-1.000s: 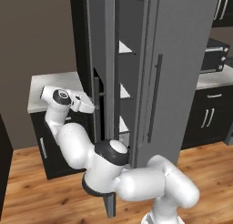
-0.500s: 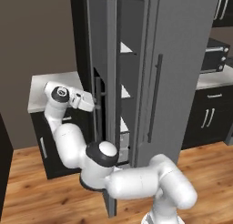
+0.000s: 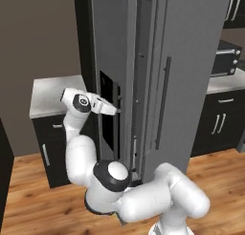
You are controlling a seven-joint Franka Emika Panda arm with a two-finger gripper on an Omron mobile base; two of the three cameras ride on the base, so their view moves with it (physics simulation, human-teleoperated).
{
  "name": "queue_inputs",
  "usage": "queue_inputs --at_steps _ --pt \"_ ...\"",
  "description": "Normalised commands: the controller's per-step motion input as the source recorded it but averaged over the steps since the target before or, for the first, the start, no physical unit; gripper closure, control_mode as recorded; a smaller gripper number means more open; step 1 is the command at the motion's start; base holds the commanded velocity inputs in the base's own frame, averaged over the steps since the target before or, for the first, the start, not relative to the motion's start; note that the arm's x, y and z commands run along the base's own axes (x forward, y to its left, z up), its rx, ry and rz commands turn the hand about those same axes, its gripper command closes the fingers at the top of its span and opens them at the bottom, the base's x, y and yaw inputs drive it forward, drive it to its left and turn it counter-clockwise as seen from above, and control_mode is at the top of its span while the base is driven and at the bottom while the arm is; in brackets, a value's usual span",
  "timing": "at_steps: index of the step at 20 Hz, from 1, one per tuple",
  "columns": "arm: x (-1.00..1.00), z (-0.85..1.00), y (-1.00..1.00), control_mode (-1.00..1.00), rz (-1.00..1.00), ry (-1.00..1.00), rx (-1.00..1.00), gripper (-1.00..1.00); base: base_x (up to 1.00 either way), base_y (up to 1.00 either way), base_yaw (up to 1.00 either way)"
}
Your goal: Store the hot dog in the freezer for long-term storage. Close the freezer door after placing the cooked food.
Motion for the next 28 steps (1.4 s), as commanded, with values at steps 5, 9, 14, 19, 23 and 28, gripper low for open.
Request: queue_inputs --at_steps 5,9,14,19,23,28 --pt "-0.03 0.00 -1.00 -1.00 0.51 -0.02 0.00 -1.00 0.00 0.00 0.00" --pt "0.00 0.00 -0.96 -1.00 0.55 0.00 0.00 -1.00 0.00 0.00 0.00" --pt "0.02 0.05 -0.76 -1.00 0.46 0.03 0.12 -1.00 0.00 0.00 0.00" --pt "0.24 0.31 -0.43 -1.00 0.17 0.16 0.20 -1.00 0.00 0.00 0.00" --pt "0.22 0.57 -0.31 -1.00 0.11 0.14 0.26 -1.00 0.00 0.00 0.00" --pt "0.40 0.41 -0.33 -1.00 0.08 0.21 0.16 -1.00 0.00 0.00 0.00"
